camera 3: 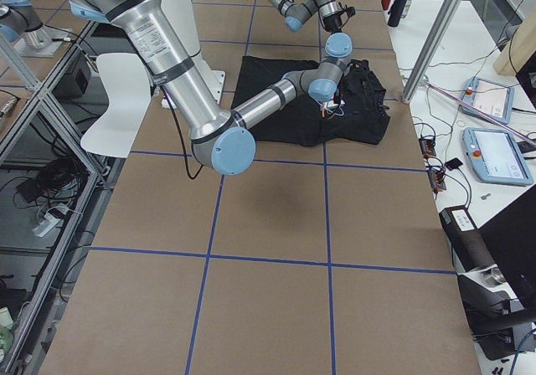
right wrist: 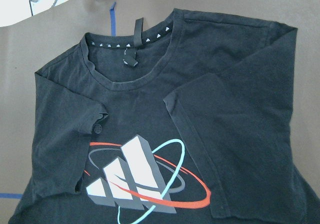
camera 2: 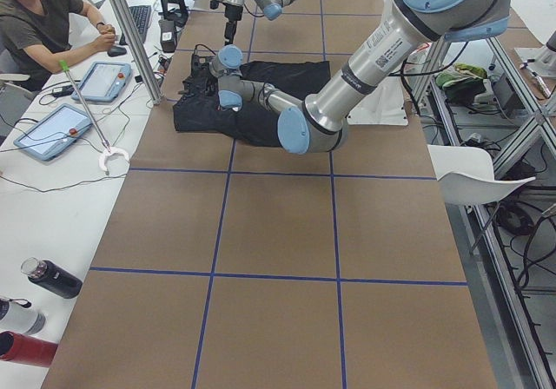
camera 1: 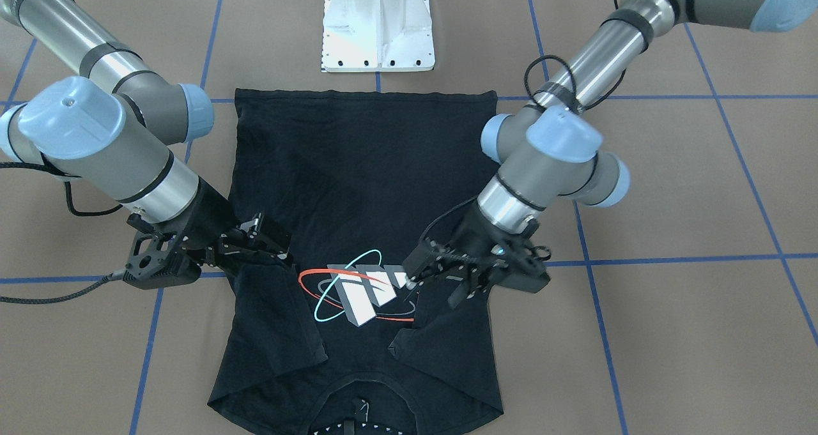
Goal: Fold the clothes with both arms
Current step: 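Withdraw both grippers outward and move the right gripper toward the hem corner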
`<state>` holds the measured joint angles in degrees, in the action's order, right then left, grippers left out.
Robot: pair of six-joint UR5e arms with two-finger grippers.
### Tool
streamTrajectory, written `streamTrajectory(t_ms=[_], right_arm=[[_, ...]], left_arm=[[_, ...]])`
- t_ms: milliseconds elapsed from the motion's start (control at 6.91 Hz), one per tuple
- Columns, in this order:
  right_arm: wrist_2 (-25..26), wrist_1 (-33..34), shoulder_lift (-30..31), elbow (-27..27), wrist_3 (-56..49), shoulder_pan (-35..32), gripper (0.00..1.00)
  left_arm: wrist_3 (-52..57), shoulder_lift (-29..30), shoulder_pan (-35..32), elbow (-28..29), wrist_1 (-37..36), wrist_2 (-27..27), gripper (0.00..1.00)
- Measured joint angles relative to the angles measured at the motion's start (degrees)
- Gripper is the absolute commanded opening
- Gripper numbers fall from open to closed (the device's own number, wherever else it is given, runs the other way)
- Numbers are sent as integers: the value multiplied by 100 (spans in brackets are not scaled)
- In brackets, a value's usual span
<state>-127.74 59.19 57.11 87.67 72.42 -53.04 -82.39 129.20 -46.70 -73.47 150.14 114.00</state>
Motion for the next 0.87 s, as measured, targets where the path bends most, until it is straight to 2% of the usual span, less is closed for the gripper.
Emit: streamTrajectory(t_ms=[145, 434, 578, 868], right_arm=[[-128, 451, 435, 608, 46, -9, 100], [-234, 1127, 1298, 1589, 72, 126, 100], [-236, 1156, 1787, 1905, 82, 319, 100], [-45, 701, 2582, 2371, 463, 922, 99]], left_arm=[[1, -620, -44, -821, -399, 373, 99], [24, -1584, -63, -2383, -1543, 728, 99], [46, -2050, -66, -2984, -1833, 782, 99], [61, -2840, -66, -3686, -1796, 777, 99]])
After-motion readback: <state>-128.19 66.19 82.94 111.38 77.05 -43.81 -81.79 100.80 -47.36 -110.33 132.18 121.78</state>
